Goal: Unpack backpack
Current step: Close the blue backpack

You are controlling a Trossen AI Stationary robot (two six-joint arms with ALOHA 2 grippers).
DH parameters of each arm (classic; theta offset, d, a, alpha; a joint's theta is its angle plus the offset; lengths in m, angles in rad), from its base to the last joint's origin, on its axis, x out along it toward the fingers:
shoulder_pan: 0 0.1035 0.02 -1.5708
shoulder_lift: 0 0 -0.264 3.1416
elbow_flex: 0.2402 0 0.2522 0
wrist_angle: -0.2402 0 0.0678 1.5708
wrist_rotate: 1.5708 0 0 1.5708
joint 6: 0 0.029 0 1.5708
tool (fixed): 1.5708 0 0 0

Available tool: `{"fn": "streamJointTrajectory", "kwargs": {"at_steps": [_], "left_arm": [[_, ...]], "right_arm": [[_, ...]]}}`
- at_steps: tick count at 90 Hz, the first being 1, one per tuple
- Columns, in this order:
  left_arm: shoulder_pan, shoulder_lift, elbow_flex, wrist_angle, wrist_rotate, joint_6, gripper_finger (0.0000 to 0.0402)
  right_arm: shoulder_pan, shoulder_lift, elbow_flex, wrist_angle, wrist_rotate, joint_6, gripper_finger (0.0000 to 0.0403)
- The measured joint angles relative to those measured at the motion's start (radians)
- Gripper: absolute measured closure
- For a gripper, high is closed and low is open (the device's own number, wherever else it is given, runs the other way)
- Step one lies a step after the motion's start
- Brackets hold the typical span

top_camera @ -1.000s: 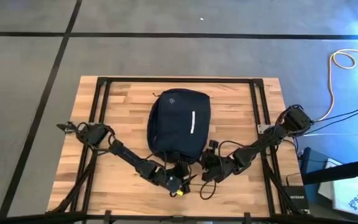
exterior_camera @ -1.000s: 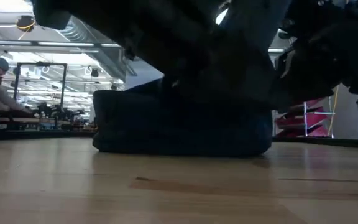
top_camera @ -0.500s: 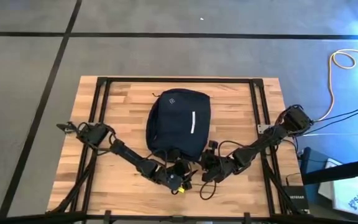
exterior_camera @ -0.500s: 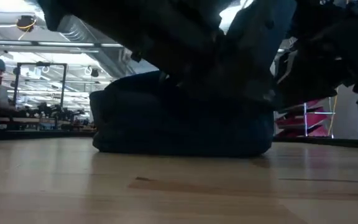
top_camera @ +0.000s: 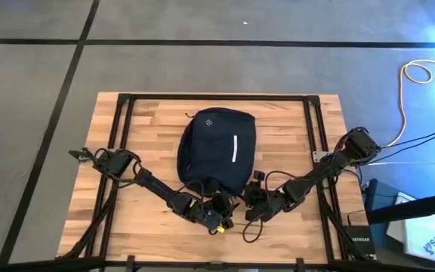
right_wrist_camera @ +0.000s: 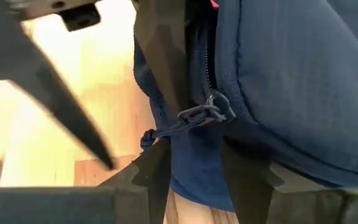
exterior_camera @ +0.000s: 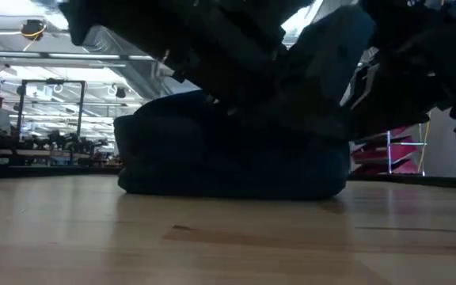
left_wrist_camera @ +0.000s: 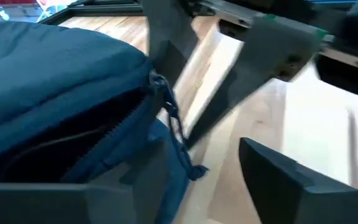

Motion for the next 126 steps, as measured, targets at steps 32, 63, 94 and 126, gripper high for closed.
{"fn": "streamJointTrajectory", "kwargs": {"at_steps": [32,63,94,126], "left_arm": [[0.015,0.006,0.000,-0.026,0.075,-0.006,0.0369],[0.017,0.006,-0.002,-0.015,0.093,0.006,0.0400],[0.007,0.001,-0.001,-0.011,0.102,0.058,0.0402],[-0.039,-0.027,0.000,0.017,0.048,0.313,0.0401]], "right_arm": [[0.001,0.000,0.000,0.021,-0.011,-0.004,0.0281],[0.013,0.000,-0.001,0.026,-0.037,-0.010,0.0281],[0.075,-0.040,-0.001,-0.158,0.057,0.054,0.0329],[0.112,-0.068,0.000,-0.213,0.117,0.102,0.0343]]}}
